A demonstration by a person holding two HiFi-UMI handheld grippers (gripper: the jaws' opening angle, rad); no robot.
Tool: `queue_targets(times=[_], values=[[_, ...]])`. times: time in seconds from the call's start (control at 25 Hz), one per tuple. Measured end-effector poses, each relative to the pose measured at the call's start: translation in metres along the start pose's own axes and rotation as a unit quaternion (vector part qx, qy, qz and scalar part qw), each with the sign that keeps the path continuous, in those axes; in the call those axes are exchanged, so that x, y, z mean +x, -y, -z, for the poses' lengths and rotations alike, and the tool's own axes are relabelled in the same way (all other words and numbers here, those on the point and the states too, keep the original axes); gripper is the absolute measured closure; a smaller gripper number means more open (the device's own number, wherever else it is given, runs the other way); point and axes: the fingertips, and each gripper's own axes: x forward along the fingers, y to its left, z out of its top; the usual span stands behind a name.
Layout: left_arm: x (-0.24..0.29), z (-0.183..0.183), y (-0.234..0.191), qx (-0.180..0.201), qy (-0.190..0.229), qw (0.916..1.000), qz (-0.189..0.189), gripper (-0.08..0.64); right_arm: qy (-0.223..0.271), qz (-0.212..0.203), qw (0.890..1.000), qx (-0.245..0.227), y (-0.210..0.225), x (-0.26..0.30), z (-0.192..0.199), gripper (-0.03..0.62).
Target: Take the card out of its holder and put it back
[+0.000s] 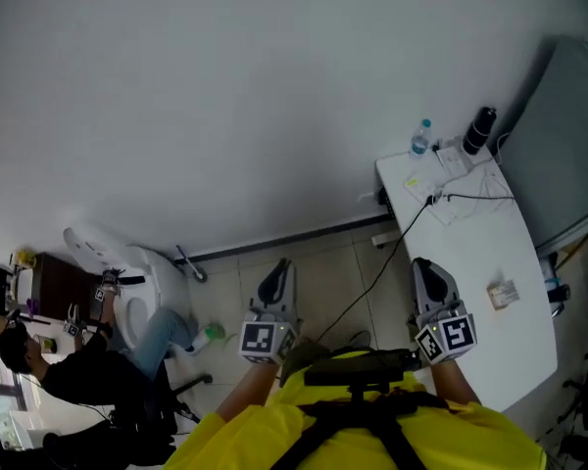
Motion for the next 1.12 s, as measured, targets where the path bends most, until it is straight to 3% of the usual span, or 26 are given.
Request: queue_targets(times=[0.16,0.28,0.4,0.48,0.6,0.72,0.84,0.96,1.12], values=[[0.073,-0.004,0.051,-0.009,-0.007,0.9955,0.094,0.522,0.005,0.104,0.994,0.015,0.06,-0.023,0.0,0.586],[0.123,-0.003,0.108,-0.007,-0.035,0.9801,0.196,0.522,0.017,0.204,0.979,0.025,0.099,-0.059,-0.008,0.586],[0.163,-0.008,0.175,0.0,-0.04,0.9475,0.317,0.521,0.036,0.321,0.946,0.024,0.125,-0.113,-0.017,0.586],[0.18,-0.006,0.215,0.003,-0.043,0.9257,0.376,0.522,0.049,0.39,0.919,0.03,0.138,-0.15,-0.019,0.586],[0.193,-0.006,0.27,0.004,-0.037,0.8929,0.449,0.52,0.054,0.478,0.876,0.03,0.145,-0.202,-0.016,0.586],[0.192,-0.002,0.32,0.003,-0.037,0.8532,0.52,0.522,0.062,0.564,0.823,0.037,0.145,-0.252,-0.008,0.586],[0.188,0.009,0.356,0.013,-0.046,0.8182,0.573,0.52,0.079,0.621,0.778,0.056,0.138,-0.282,0.001,0.586],[0.176,0.015,0.382,0.006,-0.061,0.7973,0.601,0.514,0.074,0.639,0.763,0.06,0.133,-0.298,0.008,0.586],[0.165,0.032,0.407,0.02,-0.084,0.7868,0.611,0.491,0.078,0.643,0.759,0.066,0.14,-0.318,0.016,0.586]])
